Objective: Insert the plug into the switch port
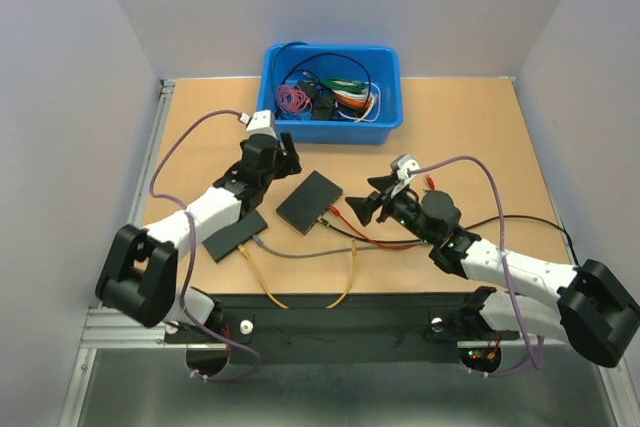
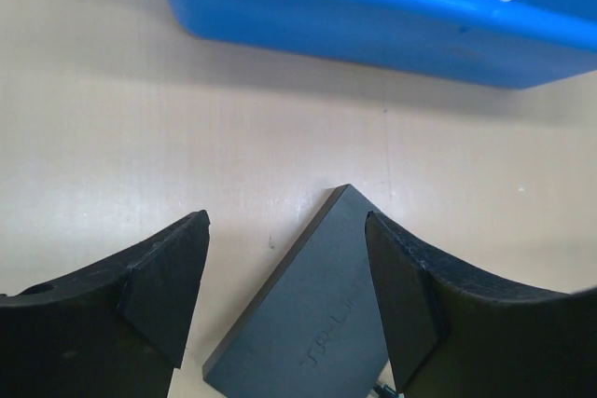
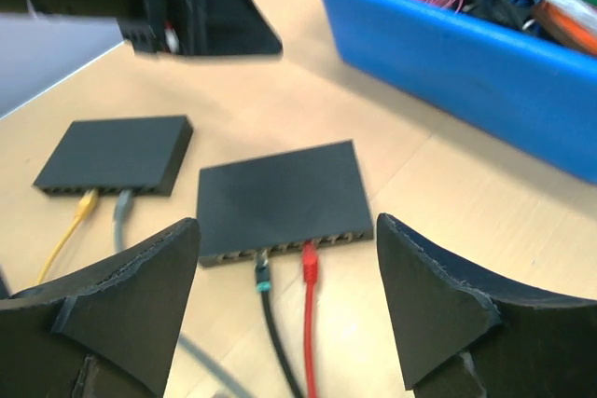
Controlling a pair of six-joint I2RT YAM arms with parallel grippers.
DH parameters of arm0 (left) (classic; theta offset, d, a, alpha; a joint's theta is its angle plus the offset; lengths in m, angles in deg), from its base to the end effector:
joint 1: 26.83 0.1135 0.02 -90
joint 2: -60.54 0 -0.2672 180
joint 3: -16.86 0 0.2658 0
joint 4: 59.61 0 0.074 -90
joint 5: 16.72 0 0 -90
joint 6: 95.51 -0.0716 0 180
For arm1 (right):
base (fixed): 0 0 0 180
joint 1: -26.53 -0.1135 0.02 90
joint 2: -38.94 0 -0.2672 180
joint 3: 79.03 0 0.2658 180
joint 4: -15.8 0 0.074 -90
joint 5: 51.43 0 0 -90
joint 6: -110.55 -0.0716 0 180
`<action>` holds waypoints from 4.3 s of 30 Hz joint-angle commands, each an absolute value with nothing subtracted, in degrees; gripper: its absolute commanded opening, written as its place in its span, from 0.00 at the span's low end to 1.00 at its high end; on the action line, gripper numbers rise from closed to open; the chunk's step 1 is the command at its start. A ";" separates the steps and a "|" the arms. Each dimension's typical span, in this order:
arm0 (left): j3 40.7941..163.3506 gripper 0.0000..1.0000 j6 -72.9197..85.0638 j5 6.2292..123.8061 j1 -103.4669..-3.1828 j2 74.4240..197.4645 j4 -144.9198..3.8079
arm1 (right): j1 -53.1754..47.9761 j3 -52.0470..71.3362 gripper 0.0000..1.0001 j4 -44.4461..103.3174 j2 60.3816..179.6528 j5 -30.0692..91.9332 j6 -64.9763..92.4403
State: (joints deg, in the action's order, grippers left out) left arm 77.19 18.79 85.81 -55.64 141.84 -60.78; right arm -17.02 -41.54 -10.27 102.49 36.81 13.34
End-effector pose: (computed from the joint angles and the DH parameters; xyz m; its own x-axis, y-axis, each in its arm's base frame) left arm 0.3239 -0.1604 0.2283 -0.4221 -0.2263 -0.8778 0.1324 0.9426 -0.3067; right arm 0.2053 0.1982 0.2360 -0.0891 0.0884 -0.9921 -0.7053 0.6977 0.1255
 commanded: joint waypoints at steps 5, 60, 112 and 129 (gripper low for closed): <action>69.74 0.79 17.60 89.01 -55.48 125.77 -65.54 | -17.59 -49.02 0.84 -5.09 88.87 36.29 8.07; 47.83 0.80 23.23 107.73 -55.57 62.65 -69.67 | -17.68 -56.32 0.91 0.10 81.30 28.55 -0.19; 47.66 0.81 22.97 107.20 -55.65 62.56 -69.41 | -17.68 -56.32 1.00 -2.98 84.46 22.14 -0.19; 47.57 0.81 22.97 107.20 -55.65 62.56 -69.41 | -17.68 -56.59 1.00 -3.24 84.20 21.87 -0.11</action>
State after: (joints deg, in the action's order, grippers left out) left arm 48.25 23.16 106.40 -55.60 62.36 -71.25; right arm -17.44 -56.65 0.09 84.74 22.87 -0.84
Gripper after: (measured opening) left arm 0.808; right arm 0.998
